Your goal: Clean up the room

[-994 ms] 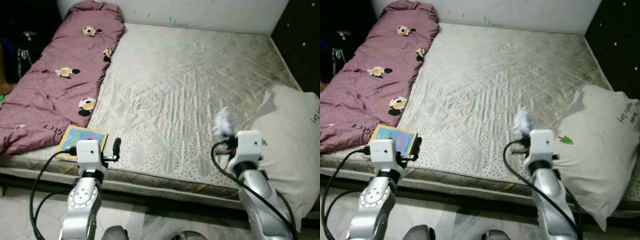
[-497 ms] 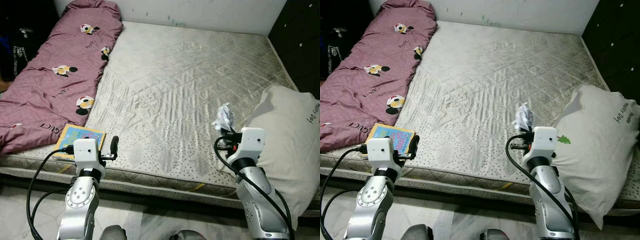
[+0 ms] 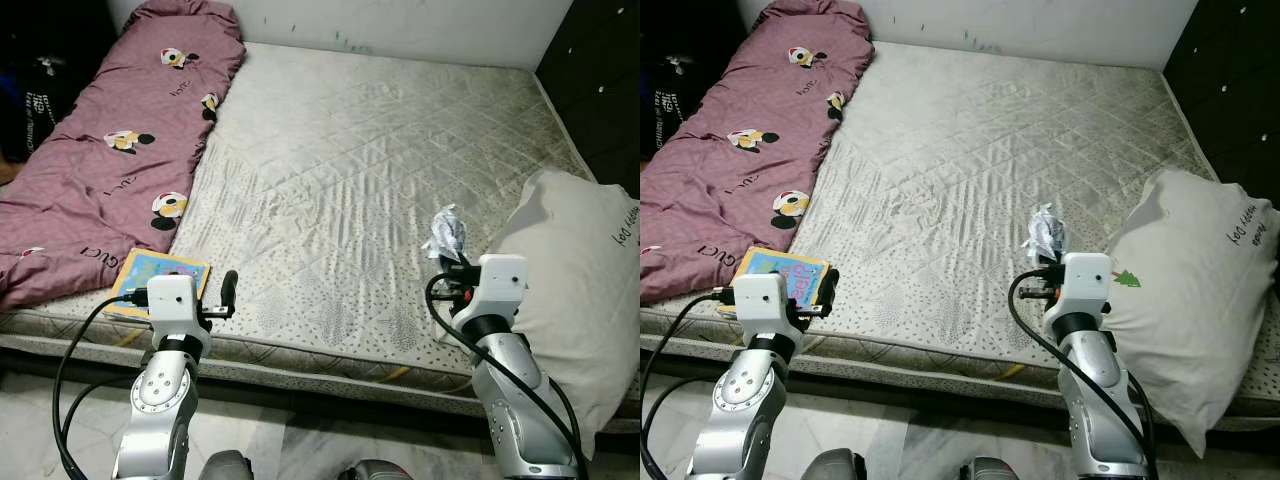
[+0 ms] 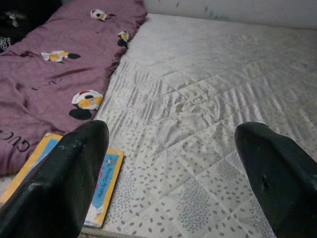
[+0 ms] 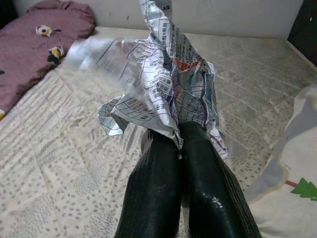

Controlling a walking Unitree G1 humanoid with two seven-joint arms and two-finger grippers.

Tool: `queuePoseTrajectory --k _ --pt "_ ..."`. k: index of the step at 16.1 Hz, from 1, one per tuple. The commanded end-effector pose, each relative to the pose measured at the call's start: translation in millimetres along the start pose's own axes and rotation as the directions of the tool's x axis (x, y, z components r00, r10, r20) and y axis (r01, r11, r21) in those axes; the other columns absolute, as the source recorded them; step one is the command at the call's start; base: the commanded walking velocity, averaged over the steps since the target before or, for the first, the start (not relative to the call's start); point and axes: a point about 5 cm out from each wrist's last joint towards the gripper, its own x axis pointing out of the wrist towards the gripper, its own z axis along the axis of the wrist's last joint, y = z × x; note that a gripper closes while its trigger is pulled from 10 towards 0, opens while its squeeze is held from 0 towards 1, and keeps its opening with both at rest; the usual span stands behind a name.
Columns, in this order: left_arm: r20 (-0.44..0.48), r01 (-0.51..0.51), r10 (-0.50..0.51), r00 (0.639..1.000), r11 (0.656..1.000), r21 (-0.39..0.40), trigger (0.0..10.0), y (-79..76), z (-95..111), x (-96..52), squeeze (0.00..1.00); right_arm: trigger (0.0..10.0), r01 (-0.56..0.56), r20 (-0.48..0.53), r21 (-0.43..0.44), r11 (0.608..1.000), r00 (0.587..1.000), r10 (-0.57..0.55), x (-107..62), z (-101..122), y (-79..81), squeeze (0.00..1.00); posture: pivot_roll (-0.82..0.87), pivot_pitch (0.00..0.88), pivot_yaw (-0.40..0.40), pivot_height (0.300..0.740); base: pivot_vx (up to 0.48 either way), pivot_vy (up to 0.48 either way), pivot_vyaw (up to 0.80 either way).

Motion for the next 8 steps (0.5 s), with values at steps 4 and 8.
queuePoseTrajectory --k 4,8 --pt "-0.011 0.013 -0.013 1.000 1.000 -0.019 10.0 -4.2 -0.6 -3.8 0.00 10.0 0.006 -0.040 0.021 1.000 0.999 -0.005 -0.5 -4.5 -1.6 0.00 -0.02 0.131 -0.056 0.740 0.000 0.069 -0.20" --pt "-0.018 0.014 -0.015 1.000 1.000 -0.023 10.0 -4.6 -0.6 -5.3 0.00 10.0 0.001 -0.046 0.014 1.000 0.999 -0.001 -2.5 -5.3 -1.9 0.00 -0.03 0.143 -0.056 0.740 0.000 0.284 -0.80"
